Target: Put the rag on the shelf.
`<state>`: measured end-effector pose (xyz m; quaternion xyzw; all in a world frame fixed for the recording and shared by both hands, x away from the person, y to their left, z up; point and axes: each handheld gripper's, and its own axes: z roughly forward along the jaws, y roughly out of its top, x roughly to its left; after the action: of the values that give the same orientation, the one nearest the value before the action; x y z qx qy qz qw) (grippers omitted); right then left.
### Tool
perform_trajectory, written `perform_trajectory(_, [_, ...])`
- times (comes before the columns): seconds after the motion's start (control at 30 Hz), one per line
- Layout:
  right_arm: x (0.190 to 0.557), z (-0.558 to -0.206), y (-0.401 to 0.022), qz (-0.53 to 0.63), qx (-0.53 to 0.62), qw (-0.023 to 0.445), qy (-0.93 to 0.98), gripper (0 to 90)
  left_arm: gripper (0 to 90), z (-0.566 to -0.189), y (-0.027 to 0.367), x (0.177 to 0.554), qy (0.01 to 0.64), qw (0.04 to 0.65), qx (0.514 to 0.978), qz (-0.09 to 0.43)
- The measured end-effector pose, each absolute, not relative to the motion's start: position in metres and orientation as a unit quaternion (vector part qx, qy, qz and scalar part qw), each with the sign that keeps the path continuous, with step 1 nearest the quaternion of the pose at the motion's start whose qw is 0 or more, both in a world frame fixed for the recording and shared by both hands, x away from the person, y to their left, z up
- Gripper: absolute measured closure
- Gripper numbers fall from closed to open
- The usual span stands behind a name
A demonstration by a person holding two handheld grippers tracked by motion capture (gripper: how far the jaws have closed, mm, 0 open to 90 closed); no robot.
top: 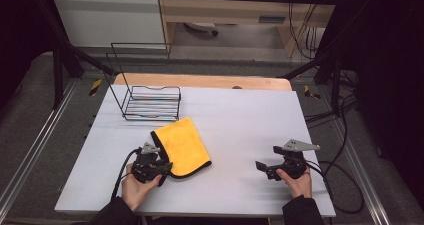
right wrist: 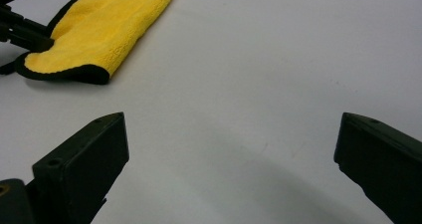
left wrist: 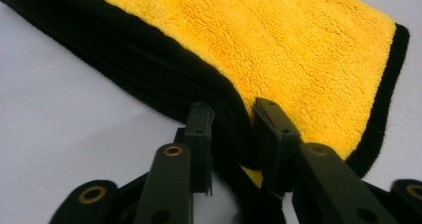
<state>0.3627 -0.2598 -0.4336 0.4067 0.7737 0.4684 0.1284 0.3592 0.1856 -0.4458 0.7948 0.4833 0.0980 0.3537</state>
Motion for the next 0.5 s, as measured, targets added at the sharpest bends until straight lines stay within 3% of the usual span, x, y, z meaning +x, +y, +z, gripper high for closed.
perform_trajectory(0.17, [0.363,-0.433,-0.26,0.469,0.407,0.126,0.773,1.2,76.6,-0.446,0.19,0.363,0.482,0.364,0.793,0.08])
perform_trajectory(0.5, [0.363,-0.433,-0.26,0.469,0.405,0.124,0.775,1.3,79.6,-0.439,0.198,0.364,0.469,0.38,0.794,0.075])
